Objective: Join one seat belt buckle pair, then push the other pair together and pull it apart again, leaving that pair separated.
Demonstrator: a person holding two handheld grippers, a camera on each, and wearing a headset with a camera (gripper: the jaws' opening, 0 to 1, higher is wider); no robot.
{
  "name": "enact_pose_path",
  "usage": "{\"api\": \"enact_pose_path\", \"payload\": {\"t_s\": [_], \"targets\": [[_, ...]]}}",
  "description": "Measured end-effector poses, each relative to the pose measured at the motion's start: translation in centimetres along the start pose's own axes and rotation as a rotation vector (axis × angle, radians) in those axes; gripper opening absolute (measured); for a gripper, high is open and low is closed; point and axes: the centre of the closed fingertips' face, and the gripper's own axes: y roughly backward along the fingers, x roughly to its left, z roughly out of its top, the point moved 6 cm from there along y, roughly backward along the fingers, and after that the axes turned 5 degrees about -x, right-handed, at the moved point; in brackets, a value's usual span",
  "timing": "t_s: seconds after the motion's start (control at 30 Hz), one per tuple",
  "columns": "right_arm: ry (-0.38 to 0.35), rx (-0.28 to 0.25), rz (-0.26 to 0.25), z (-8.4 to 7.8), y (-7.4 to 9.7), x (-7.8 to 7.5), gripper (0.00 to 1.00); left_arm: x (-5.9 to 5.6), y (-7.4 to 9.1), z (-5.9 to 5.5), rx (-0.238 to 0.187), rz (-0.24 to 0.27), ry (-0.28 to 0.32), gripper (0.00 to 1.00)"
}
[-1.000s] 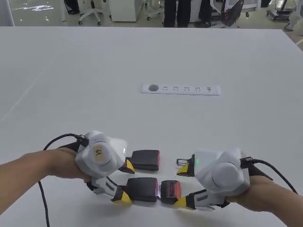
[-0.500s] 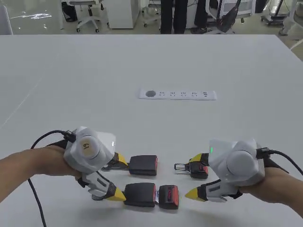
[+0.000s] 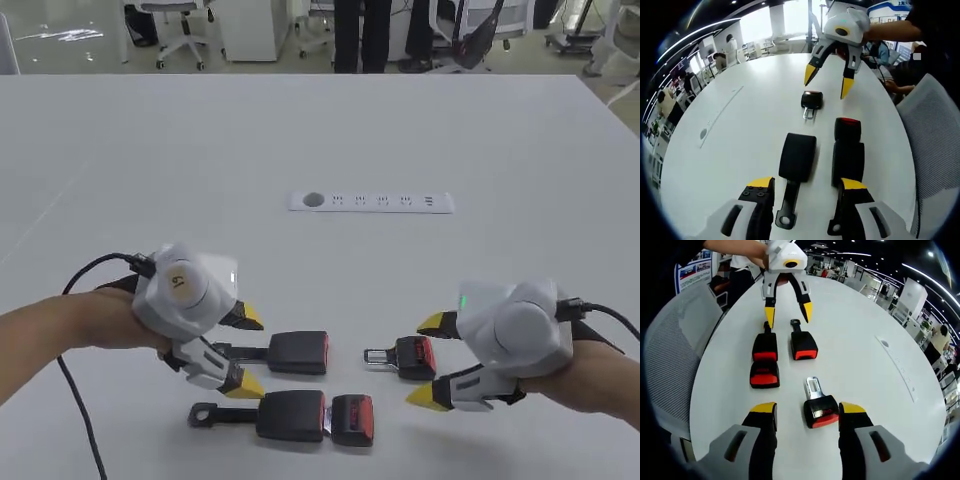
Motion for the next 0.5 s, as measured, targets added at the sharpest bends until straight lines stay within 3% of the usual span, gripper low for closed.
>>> {"api": "enact_pose_path", "payload": {"t_s": [0.13, 0.27, 0.5], "targets": [[0.001, 0.013, 0.005, -0.3, -0.1, -0.8, 0.47, 0.7, -0.5, 0.3, 0.003, 0.002, 0.006, 0.53], [0.006, 0.026, 0.018, -0.5, -0.3, -1.3, 0.47, 1.7, -1.3, -0.3, 0.011, -0.009, 0.006, 0.52], [0.023, 0.057, 0.046, -1.0, -0.7, -2.5, 0.44, 2.3, -2.3, -0.4, 0.037, -0.036, -0.002, 0.48]]}}
